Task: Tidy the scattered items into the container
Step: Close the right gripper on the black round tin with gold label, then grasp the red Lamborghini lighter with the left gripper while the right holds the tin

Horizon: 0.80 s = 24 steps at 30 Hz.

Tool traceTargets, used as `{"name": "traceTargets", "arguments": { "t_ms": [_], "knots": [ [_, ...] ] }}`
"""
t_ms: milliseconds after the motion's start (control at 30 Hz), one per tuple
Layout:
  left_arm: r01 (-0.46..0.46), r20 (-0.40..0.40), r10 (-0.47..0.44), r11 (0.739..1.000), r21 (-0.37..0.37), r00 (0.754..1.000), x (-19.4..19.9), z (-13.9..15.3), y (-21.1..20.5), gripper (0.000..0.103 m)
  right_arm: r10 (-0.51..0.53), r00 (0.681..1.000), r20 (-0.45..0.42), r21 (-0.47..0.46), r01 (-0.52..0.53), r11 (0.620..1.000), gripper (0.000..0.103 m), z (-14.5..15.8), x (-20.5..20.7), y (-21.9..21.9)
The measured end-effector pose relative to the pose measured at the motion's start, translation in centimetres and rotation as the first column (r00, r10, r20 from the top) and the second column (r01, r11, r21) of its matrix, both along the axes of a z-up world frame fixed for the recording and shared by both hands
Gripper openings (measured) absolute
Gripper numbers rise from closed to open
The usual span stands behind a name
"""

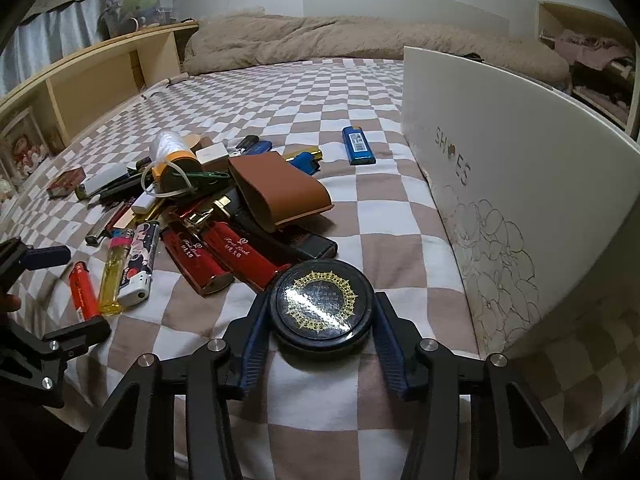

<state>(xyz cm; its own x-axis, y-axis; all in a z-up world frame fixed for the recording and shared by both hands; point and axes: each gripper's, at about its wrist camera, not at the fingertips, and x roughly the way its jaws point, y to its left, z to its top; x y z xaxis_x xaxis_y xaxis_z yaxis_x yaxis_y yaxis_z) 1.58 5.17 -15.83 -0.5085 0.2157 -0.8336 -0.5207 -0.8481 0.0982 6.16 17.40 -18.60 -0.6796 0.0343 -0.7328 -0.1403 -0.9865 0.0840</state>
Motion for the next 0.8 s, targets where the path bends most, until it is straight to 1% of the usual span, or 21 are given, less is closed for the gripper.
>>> {"name": "traceTargets", "arguments": {
  "t_ms": [133,267,400,500,533,567,600,667,800],
  "knots": [
    [0.018,0.03,-0.019,0.999,0.031,0.999,-0.2,-0.1,-0.4,0.103,0.005,1.0,0.003,-0.016,-0.005,1.0,0.051,0.0,-0.1,0.3],
    [0.015,0.052,-0.018,0.998,0.063,0.998,-0.6,-0.1,-0.6,0.103,0.012,1.0,0.008,-0.03,-0.012,0.999,0.051,0.1,-0.1,0.5],
    [0.001,0.054,-0.006,0.996,0.094,0.999,-0.8,-0.1,-0.8,0.103,0.009,1.0,0.005,-0.042,-0.008,0.999,0.051,0.2,-0.2,0.6],
    [0.012,0.044,-0.017,0.995,0.095,0.999,-0.6,0.0,-0.7,0.102,0.008,1.0,0.002,-0.052,-0.008,0.999,0.051,0.2,-0.1,0.7],
    [0.021,0.039,-0.024,0.995,0.095,0.999,-0.4,0.0,-0.6,0.099,0.009,1.0,0.002,-0.054,-0.008,0.999,0.051,0.2,-0.2,0.7],
    [0.03,0.033,-0.033,0.995,0.094,0.999,-0.3,0.0,-0.5,0.092,0.009,1.0,0.001,-0.056,-0.009,0.998,0.051,0.2,-0.1,0.7],
    [0.041,0.028,-0.043,0.995,0.091,0.999,0.0,0.1,-0.4,0.09,0.01,1.0,0.001,-0.057,-0.01,0.998,0.051,0.2,-0.2,0.7],
    [0.065,0.023,-0.068,0.994,0.093,0.997,0.4,0.2,0.0,0.087,0.01,1.0,0.001,-0.054,-0.01,0.998,0.051,0.2,-0.2,0.8],
    [0.099,0.017,-0.101,0.992,0.079,0.995,1.0,0.2,0.4,0.079,0.017,1.0,0.006,-0.039,-0.016,0.999,0.051,0.1,-0.2,0.6]
  ]
}}
